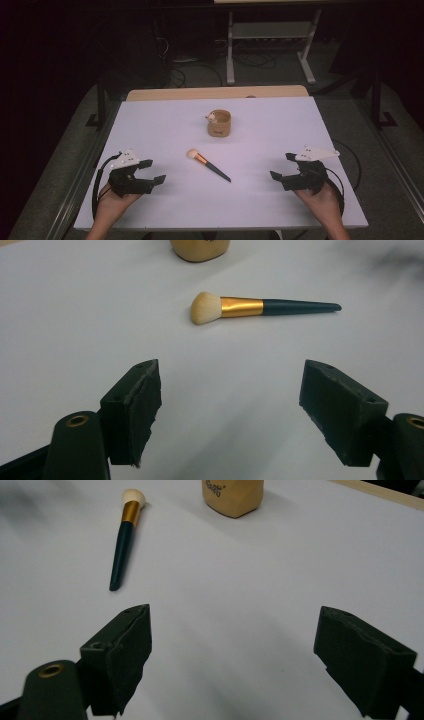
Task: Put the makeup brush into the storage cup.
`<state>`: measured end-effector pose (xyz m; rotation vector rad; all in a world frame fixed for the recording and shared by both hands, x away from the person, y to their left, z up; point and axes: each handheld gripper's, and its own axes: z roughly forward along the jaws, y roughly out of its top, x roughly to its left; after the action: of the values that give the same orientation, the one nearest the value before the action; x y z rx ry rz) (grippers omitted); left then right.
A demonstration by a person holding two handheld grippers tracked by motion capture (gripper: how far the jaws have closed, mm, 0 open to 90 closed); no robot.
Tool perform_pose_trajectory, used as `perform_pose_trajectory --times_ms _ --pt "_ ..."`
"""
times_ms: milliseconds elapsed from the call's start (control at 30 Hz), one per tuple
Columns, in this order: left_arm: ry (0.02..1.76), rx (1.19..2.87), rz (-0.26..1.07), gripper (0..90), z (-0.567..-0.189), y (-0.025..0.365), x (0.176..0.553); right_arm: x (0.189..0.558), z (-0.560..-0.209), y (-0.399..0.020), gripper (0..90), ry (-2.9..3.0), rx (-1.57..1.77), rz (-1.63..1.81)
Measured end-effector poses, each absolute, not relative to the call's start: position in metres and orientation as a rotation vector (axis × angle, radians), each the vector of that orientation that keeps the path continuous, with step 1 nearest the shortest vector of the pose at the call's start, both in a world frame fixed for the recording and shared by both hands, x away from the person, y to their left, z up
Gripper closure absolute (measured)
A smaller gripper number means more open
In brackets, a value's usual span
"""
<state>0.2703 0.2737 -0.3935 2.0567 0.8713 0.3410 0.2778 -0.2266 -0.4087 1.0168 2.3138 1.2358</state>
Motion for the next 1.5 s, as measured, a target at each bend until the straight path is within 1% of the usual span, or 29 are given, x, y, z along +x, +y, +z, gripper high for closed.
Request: perform_pose_trajectory --times_ms 633,833,1167,1200,1367,1500 --pt "0.872 2.071 0.345 24.4 -0.395 0.273 0.271 0.282 -0.404 -0.222 15.3 2.346 1.018 1.252" --pt "0.872 2.076 0.342 24.4 -0.396 0.271 0.272 0.288 -0.403 -0.214 15.4 2.379 0.997 1.240" --pt "0.862 2.076 0.335 24.4 -0.396 0.268 0.273 0.302 -0.399 -0.183 15.7 2.454 0.924 1.238" --pt "0.857 2.079 0.331 24.4 -0.396 0.268 0.273 0.305 -0.398 -0.177 17.3 2.475 0.916 1.236" --pt "0.848 2.092 0.330 24.4 -0.396 0.268 0.274 0.313 -0.395 -0.164 17.8 2.513 0.909 1.246" --pt "0.848 2.093 0.329 24.4 -0.395 0.267 0.275 0.325 -0.391 -0.149 20.5 2.552 0.881 1.229"
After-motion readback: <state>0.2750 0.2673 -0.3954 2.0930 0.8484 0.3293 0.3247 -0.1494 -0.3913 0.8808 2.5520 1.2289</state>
